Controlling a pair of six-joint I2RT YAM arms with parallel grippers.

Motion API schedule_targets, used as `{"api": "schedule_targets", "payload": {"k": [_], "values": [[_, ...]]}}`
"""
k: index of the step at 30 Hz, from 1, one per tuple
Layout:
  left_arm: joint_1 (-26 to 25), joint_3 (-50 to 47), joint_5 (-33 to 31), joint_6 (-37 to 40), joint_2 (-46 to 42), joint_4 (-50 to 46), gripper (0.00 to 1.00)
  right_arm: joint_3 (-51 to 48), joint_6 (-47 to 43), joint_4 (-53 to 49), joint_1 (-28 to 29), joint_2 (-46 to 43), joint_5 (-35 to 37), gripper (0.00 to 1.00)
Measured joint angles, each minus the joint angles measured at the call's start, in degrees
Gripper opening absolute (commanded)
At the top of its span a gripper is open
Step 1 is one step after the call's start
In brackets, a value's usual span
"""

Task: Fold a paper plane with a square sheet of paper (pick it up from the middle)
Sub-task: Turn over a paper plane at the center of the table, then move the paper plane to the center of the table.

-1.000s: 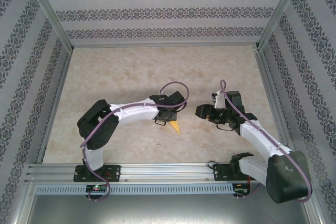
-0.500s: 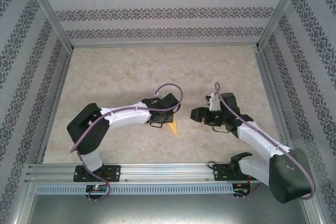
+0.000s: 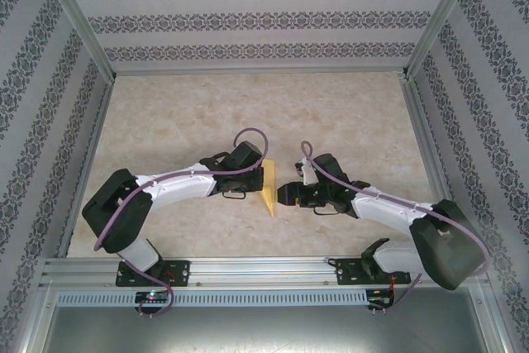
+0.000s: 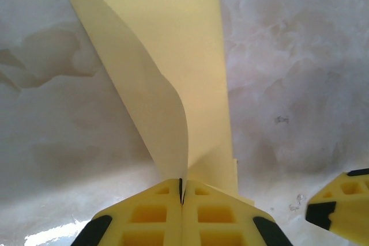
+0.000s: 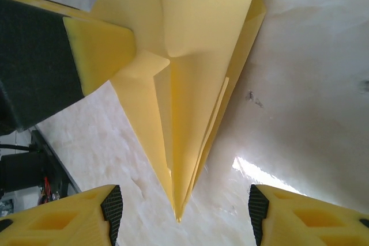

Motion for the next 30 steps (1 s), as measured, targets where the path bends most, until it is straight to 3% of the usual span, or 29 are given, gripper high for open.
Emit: {"api": "schedule_targets", "payload": {"k": [18, 30], "values": [[2.95, -5.38, 4.09, 1.11, -3.43, 3.02, 0.00, 6.82, 3.96, 6.29, 6.21, 12.50, 3.96, 0.58], [3.30, -5.77, 4.92, 1.11, -3.43, 3.28, 0.00, 8.26, 4.94, 7.37, 7.13, 16.55, 4.09, 0.39]]}}
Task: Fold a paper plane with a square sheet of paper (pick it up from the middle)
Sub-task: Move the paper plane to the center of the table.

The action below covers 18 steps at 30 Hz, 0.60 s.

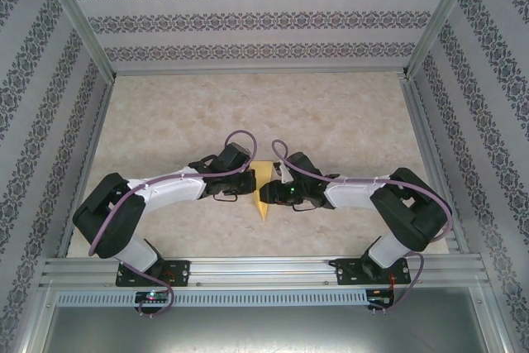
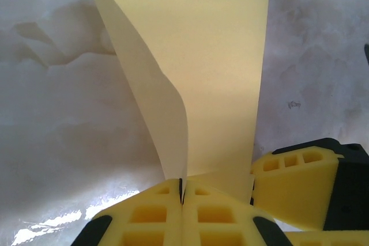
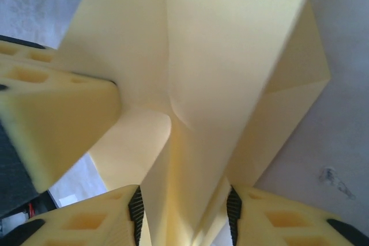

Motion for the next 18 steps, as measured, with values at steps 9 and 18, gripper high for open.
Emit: {"api": "schedule_targets", "payload": {"k": [9, 18], "values": [[0.02, -0.26, 0.68, -0.02, 0.02, 0.72, 0.00, 1.60, 0.04, 0.48, 0.74, 1.53, -0.07, 0.31], [0.28, -0.59, 1.07, -0.07, 0.02, 1.14, 0.05, 3.28, -0.76, -1.77, 1.51, 2.91, 1.44, 0.18]]}}
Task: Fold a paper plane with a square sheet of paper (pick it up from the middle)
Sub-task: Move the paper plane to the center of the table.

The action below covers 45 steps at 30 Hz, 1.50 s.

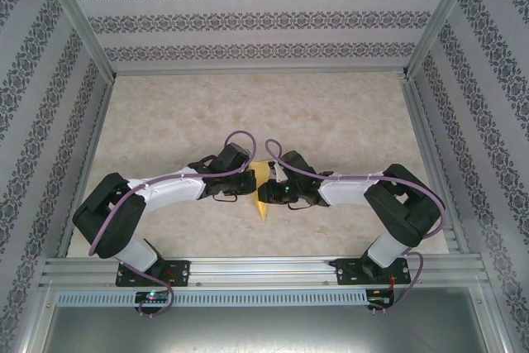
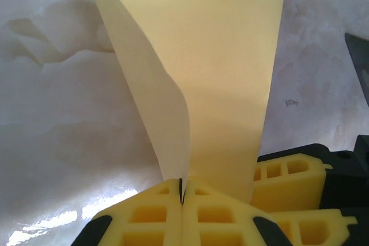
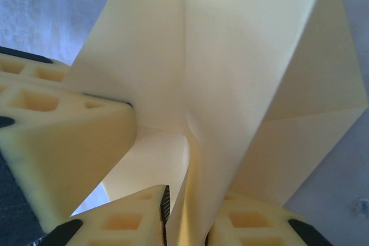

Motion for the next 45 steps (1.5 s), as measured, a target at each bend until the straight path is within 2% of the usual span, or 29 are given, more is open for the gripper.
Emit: {"api": "schedule_targets", "payload": {"k": [3, 8, 12, 19, 23, 31, 45], "values": [[0.00, 0.00, 0.33, 0.00, 0.00, 0.15, 0.10, 0.59, -0.26, -0.96, 0.00, 0.42, 0.83, 0.10], [0.28, -0.39, 1.25, 0.04, -0.17, 0.24, 0.29, 2.29, -2.69, -6.54, 1.09, -0.33, 4.22, 0.01], [0.87, -0.92, 1.86, 0.24, -2.29, 0.00, 0.44, 4.24, -5.90, -14.43, 1.51, -3.58, 8.70, 0.00], [1.64, -1.42, 3.37, 0.44, -8.13, -0.35, 0.56, 7.50, -9.70, -26.45, 3.39, -7.98, 17.29, 0.04], [2.67, -2.10, 4.04, 0.87, -8.63, -0.79, 0.59, 7.80, -10.69, -29.73, 3.91, -6.75, 20.00, 0.09], [3.48, -3.89, 5.27, 1.95, -8.63, -2.58, 0.62, 10.23, -11.74, -31.76, 5.64, -1.55, 23.02, 0.12], [3.85, -5.42, 6.16, 2.51, -9.49, -3.17, 0.63, 12.33, -12.17, -31.63, 7.32, 1.88, 25.03, 0.13]]}}
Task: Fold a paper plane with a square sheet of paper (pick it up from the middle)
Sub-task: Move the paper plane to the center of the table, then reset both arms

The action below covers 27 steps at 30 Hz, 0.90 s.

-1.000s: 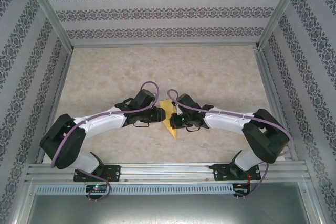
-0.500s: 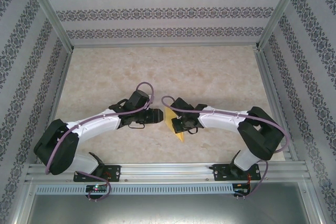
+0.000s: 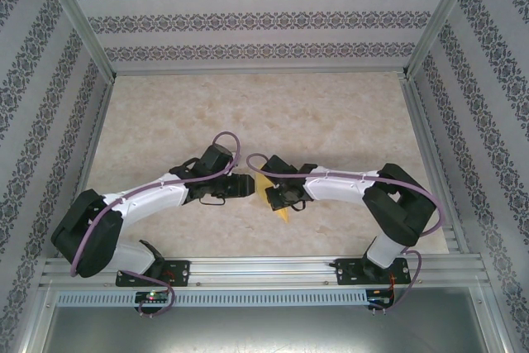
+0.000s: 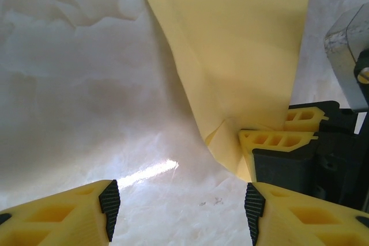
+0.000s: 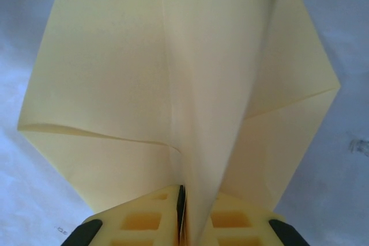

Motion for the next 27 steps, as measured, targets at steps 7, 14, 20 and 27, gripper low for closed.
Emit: {"api": "schedule_targets", "payload": {"k": [7, 14, 20, 27], "values": [[0.00, -0.26, 1.27, 0.09, 1.20, 0.15, 0.63, 0.61, 0.02, 0.20, 0.17, 0.83, 0.35, 0.13], [0.00, -0.26, 2.38, 0.35, 3.52, 0.22, 0.65, 1.25, 0.00, 0.50, 0.55, 1.46, 0.68, 0.15], [0.02, 1.57, 1.16, 2.75, 3.43, -1.62, 0.69, 1.25, 0.07, -0.66, 0.50, 0.28, 0.74, 0.23], [1.05, 7.13, -3.65, 7.67, 0.68, -6.49, 0.76, 1.25, 0.20, -2.95, -1.25, -8.74, -1.49, 0.34]]}}
